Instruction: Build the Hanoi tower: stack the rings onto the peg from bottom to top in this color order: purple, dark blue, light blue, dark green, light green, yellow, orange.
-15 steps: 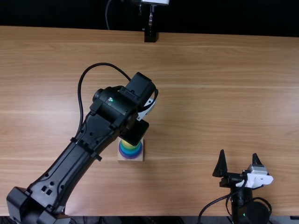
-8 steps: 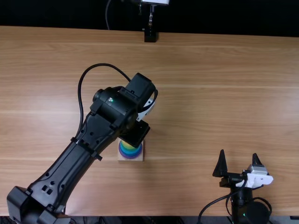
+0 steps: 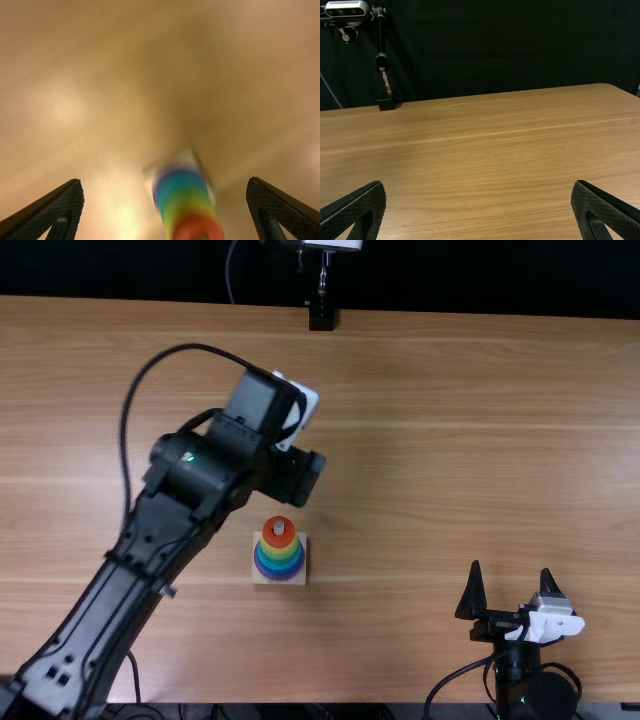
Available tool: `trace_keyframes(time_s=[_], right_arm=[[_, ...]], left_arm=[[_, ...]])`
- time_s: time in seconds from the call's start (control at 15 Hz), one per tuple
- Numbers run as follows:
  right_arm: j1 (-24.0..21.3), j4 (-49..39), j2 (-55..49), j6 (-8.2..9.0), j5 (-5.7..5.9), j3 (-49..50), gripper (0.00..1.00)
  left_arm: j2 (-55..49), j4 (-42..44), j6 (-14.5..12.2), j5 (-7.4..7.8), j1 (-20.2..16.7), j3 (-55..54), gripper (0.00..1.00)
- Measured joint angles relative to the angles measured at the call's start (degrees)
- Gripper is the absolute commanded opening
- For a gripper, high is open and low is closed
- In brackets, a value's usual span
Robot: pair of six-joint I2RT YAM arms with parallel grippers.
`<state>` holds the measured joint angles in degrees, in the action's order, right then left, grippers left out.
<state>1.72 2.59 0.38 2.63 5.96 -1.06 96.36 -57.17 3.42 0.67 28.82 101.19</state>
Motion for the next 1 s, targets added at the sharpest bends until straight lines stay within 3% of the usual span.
trace_keyframes(time_s=[0.13, 0.33, 0.67, 1.0], right_arm=[[0.0, 0.0, 0.0, -0.02, 0.0, 0.0, 1.0], [0.0, 0.0, 0.0, -0.04, 0.0, 0.0, 1.0], [0.0, 0.0, 0.0, 0.0, 0.0, 0.0, 1.0], [0.0, 0.0, 0.0, 0.02, 0.0, 0.0, 1.0]], left_arm=[[-8.4, 12.2, 0.0, 0.02, -3.0, -7.3, 1.0], [-22.5, 31.7, 0.0, -0.28, -12.5, -24.3, 1.0], [-48.1, 45.1, 0.1, -0.42, -26.7, -52.9, 1.0], [-68.5, 53.8, 0.4, -0.68, -28.2, -76.2, 1.0]])
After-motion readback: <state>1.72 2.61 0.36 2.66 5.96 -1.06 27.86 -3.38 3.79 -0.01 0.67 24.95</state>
